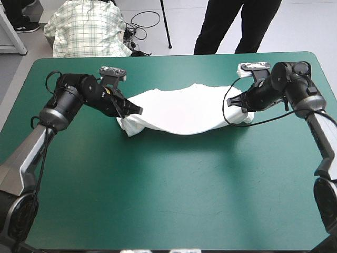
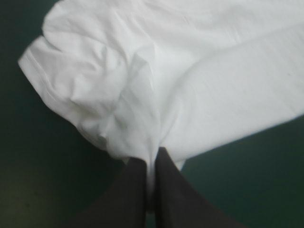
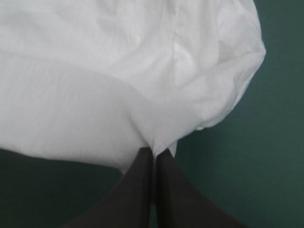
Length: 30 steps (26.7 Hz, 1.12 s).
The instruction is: Fold the cloth
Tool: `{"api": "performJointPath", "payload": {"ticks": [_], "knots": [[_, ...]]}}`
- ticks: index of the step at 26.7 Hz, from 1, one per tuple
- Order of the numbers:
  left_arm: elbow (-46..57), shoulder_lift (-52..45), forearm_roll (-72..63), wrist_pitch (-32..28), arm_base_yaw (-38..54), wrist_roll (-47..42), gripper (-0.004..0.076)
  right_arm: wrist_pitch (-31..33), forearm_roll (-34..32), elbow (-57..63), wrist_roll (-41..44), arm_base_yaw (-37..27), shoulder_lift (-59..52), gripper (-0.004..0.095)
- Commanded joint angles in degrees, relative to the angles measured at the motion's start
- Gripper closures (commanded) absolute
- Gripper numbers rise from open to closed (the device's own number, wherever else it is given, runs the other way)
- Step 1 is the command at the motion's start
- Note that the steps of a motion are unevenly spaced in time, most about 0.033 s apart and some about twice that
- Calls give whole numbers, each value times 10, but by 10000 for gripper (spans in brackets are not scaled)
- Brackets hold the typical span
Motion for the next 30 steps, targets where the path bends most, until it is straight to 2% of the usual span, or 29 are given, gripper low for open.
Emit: {"api": "performJointPath", "payload": {"ticks": [1,11,19,27,29,30], "knots": [[52,-66,0,-22,-27,-4,733,-15,7,27,-4,3,-63,925],[218,-143,27,-8,-77,-21,733,-4,8,192,-2,3,-153,925],[288,-167,27,-7,-81,-36,733,-1,24,314,-3,3,-215,925],[317,-178,25,-10,-81,-35,732,-19,25,367,-7,3,-228,925],[317,-178,27,-8,-81,-30,701,-27,24,367,-20,3,-228,900],[317,-178,27,-2,-81,-20,636,-27,24,367,-22,3,-228,859]]}}
